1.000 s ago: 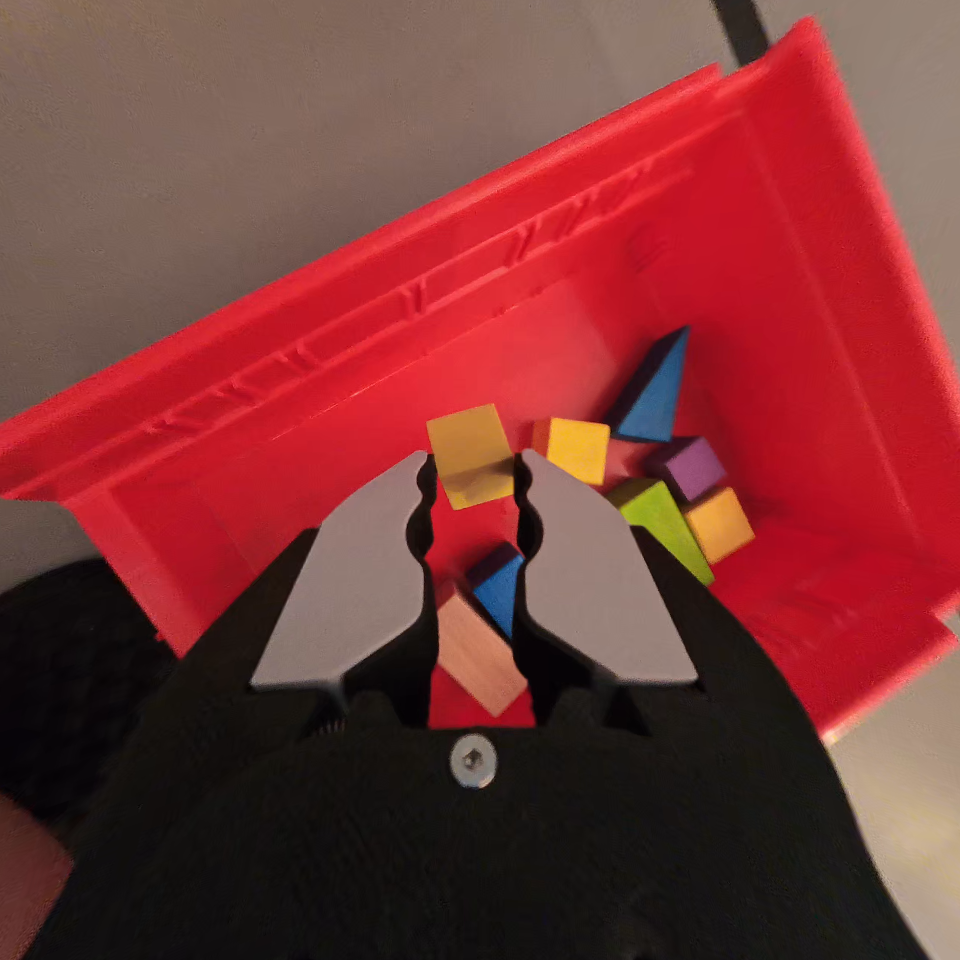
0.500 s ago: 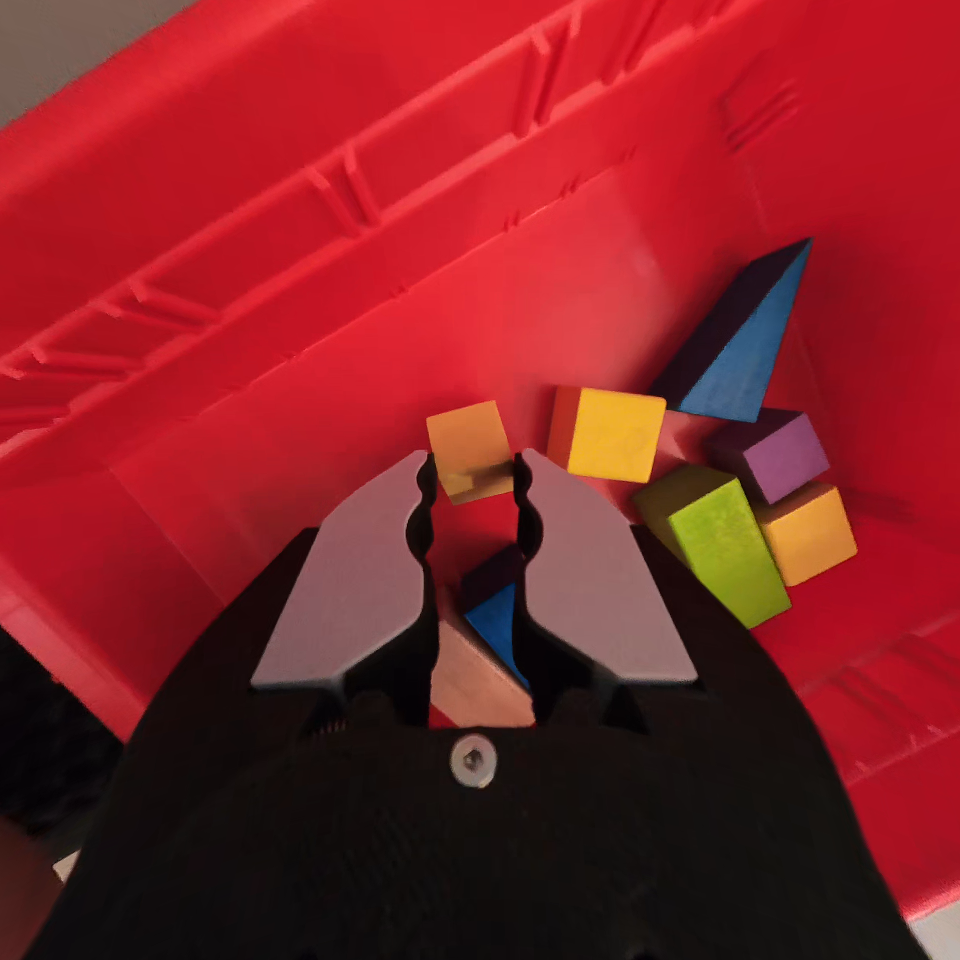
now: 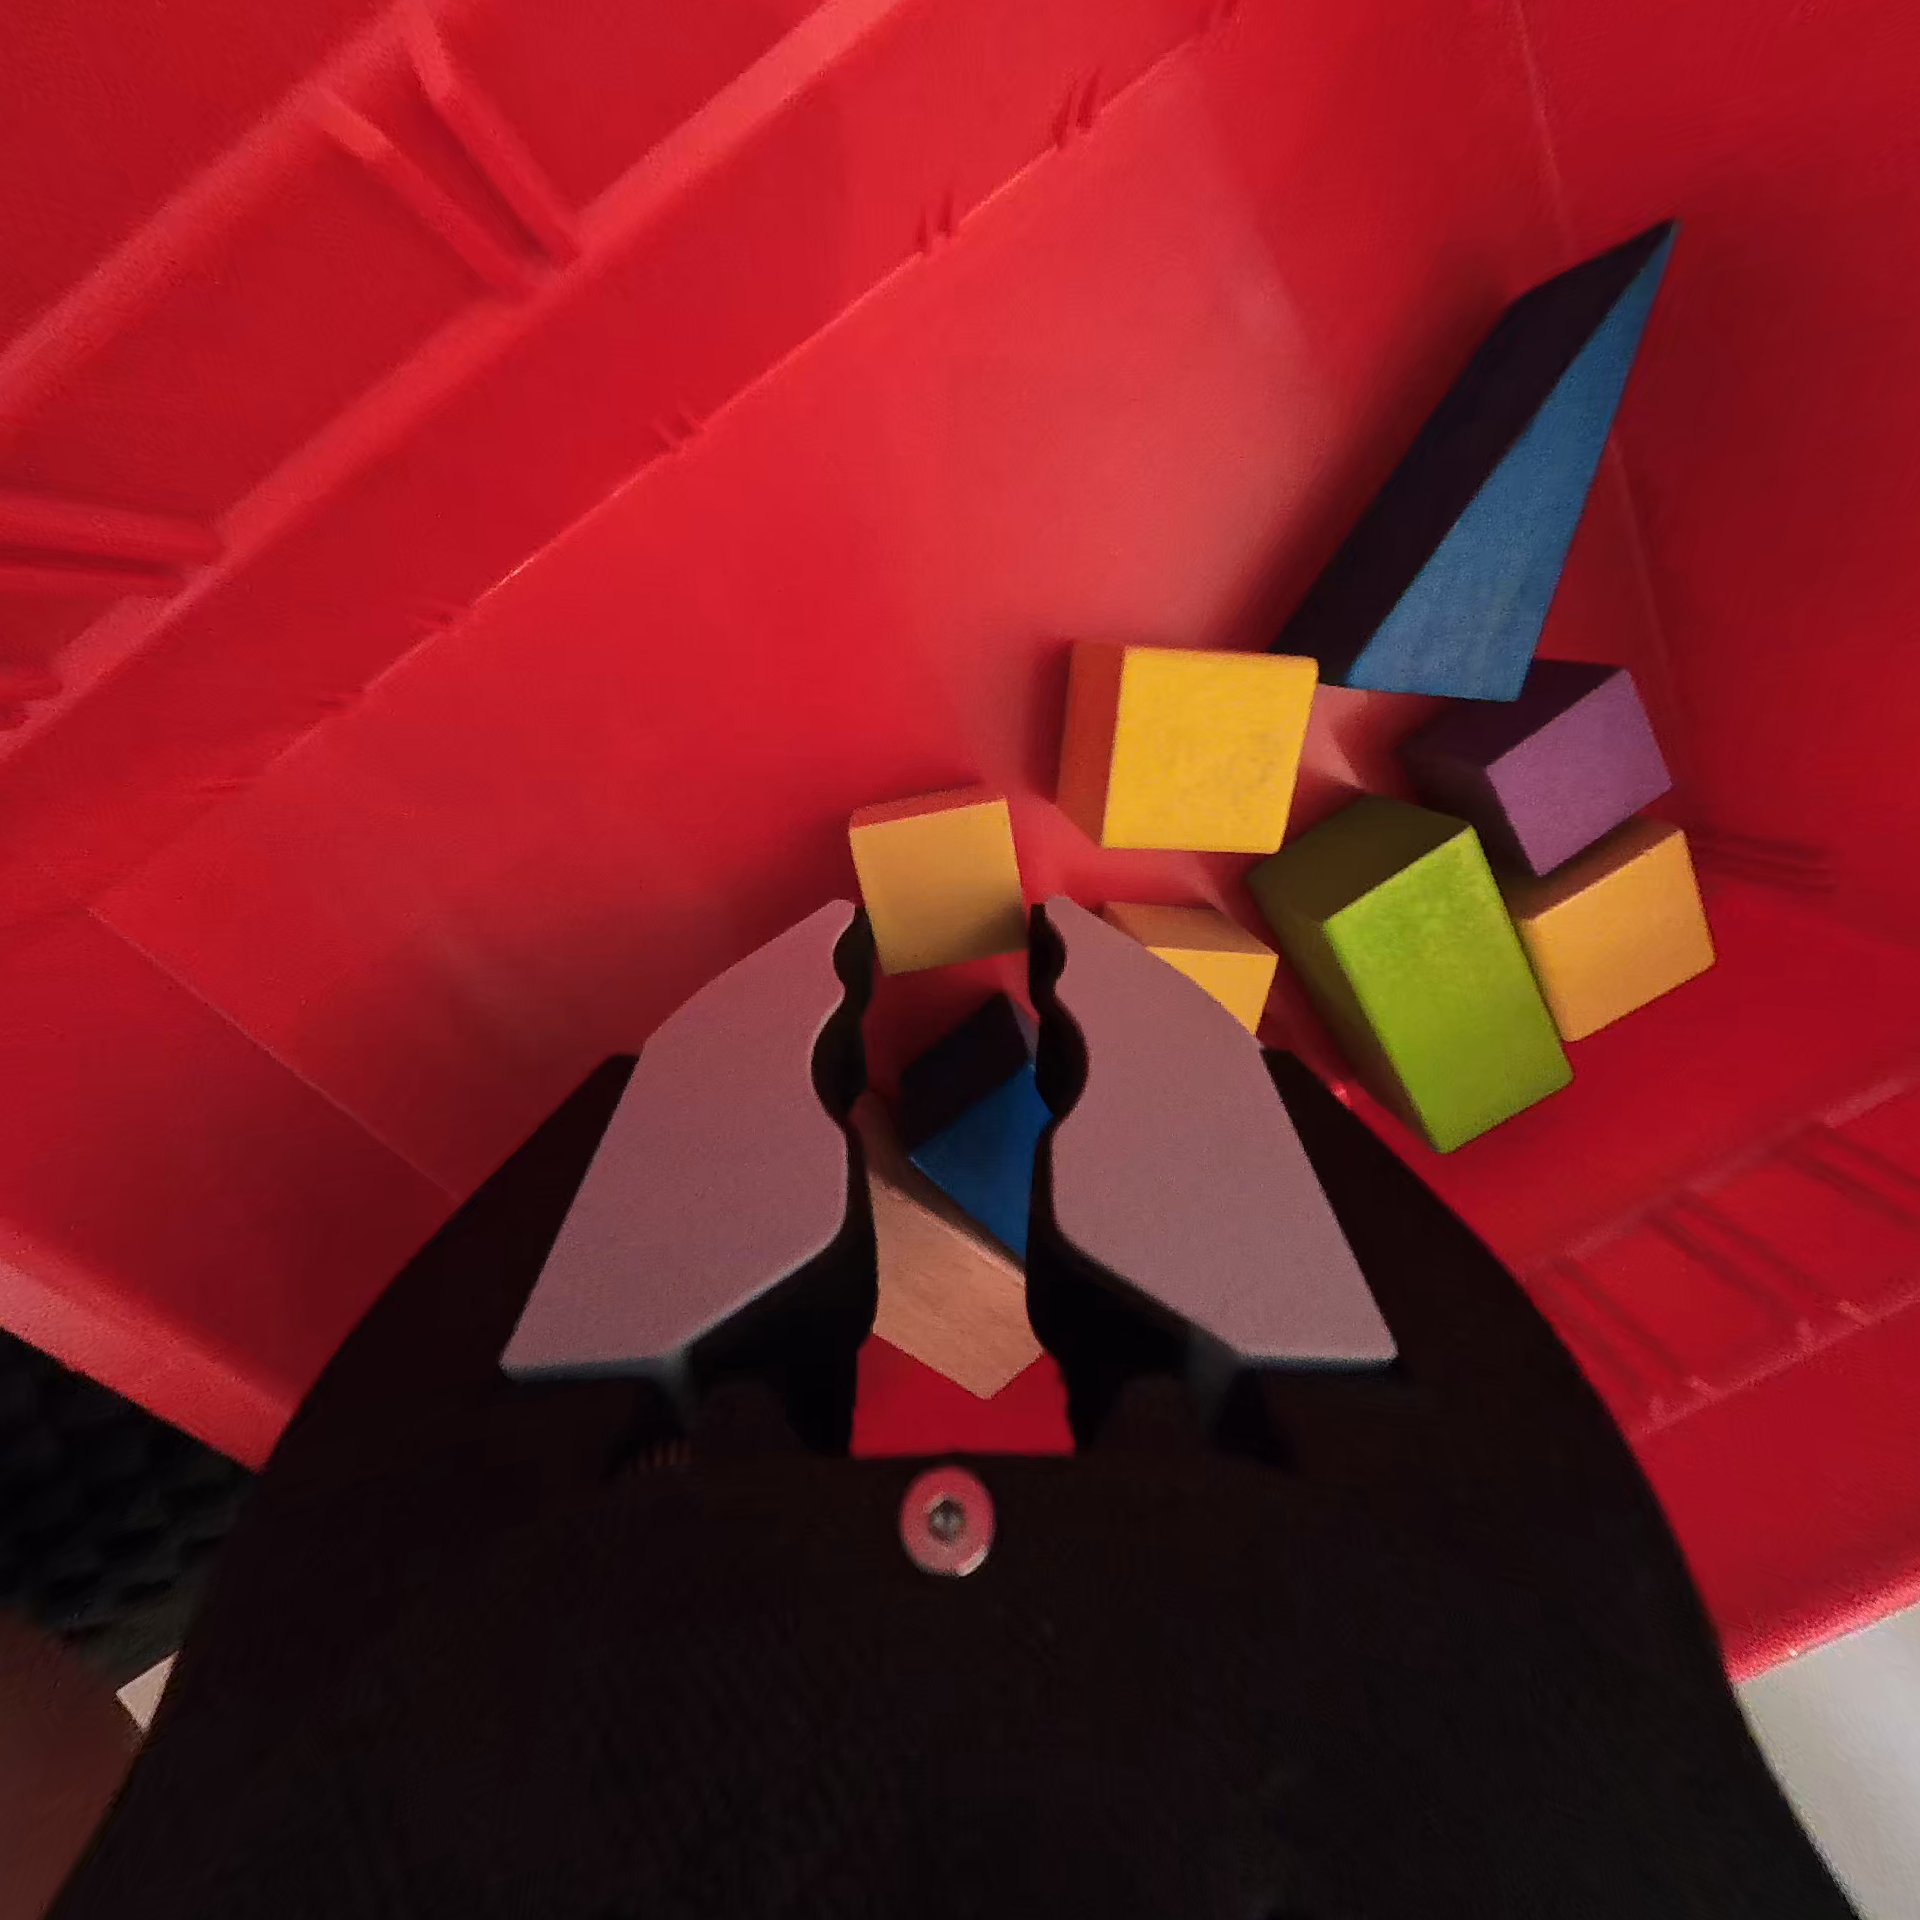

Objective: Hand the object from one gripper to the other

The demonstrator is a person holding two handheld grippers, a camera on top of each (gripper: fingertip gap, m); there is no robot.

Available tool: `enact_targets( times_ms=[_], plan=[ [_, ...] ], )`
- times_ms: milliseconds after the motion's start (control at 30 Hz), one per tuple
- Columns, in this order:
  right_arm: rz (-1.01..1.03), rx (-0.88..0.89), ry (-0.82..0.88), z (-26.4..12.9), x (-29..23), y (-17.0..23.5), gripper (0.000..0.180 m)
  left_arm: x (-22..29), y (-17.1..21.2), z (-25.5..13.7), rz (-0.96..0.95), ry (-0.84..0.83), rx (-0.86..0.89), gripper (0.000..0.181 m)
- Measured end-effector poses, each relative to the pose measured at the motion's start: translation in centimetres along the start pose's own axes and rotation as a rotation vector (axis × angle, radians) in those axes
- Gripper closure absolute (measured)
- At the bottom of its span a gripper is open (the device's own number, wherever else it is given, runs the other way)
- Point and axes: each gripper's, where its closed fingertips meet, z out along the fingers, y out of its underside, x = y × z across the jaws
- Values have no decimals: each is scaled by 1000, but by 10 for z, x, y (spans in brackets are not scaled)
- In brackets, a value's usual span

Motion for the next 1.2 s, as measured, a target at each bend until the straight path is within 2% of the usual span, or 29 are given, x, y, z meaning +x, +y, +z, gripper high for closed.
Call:
enact_targets(
  times_ms=[333, 400, 500, 600, 667, 900, 1033, 1200],
  plan=[
    [17, 26, -8, -8, -2, 1, 147, -14, 12, -23, -56, -93, 32, 139],
    [20, 40, 5, -15, -1, 2, 147, -31, 21, -37, -127, -209, 39, 139],
    [15, 105, 57, -37, 1, -6, 146, -76, 51, -60, -306, -472, -29, 139],
    [-3, 155, 171, -66, 6, -14, 144, -124, 85, -81, -445, -714, -133, 139],
    [-30, 193, 235, -84, 5, -22, 145, -154, 99, -86, -483, -816, -175, 140],
    [-110, 247, 309, -107, -5, -39, 145, -209, 148, -67, -677, -873, -260, 137],
    [-119, 236, 312, -106, -6, -40, 145, -224, 152, -61, -740, -898, -213, 134],
    [-109, 214, 315, -103, -3, -35, 145, -227, 163, -57, -797, -917, -250, 134]
  ],
)
